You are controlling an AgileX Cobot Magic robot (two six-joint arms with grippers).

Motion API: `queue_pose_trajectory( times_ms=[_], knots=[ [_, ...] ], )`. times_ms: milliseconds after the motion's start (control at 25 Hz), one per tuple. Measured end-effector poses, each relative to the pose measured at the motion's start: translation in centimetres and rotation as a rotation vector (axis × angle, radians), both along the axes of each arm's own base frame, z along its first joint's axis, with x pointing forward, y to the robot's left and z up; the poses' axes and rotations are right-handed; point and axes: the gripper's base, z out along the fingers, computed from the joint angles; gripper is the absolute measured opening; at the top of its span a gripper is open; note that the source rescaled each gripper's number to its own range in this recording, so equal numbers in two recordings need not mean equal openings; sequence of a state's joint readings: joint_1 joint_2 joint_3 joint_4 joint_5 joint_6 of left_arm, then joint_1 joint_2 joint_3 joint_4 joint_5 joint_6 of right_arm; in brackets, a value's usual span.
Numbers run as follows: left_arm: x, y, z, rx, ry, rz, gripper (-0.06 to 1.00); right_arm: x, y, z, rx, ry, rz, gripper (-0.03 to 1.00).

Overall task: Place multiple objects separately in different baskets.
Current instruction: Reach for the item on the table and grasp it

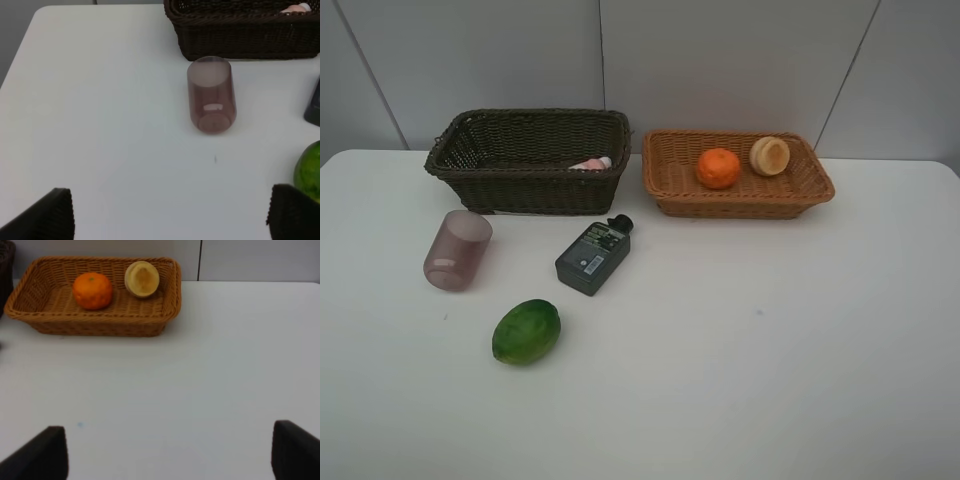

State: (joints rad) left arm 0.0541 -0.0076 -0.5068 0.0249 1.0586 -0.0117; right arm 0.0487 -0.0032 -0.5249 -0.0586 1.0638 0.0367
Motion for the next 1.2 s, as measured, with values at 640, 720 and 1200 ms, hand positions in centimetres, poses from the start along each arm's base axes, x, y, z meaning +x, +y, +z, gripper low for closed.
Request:
queue_pose_trajectory(
  times_ms=[640, 720, 1200],
  knots=[
    [0.0, 0.0, 0.0, 0.0, 0.0, 0.0, 1.0, 0.0, 0.0, 0.0, 0.0, 0.0, 0.0, 0.82],
    [0.0, 0.0, 0.0, 0.0, 0.0, 0.0, 1.0, 0.0, 0.0, 0.0, 0.0, 0.0, 0.0, 0.82],
    [0.0, 0.0, 0.0, 0.001, 0.0, 0.0, 1.0, 0.0, 0.0, 0.0, 0.0, 0.0, 0.0, 0.82]
  ],
)
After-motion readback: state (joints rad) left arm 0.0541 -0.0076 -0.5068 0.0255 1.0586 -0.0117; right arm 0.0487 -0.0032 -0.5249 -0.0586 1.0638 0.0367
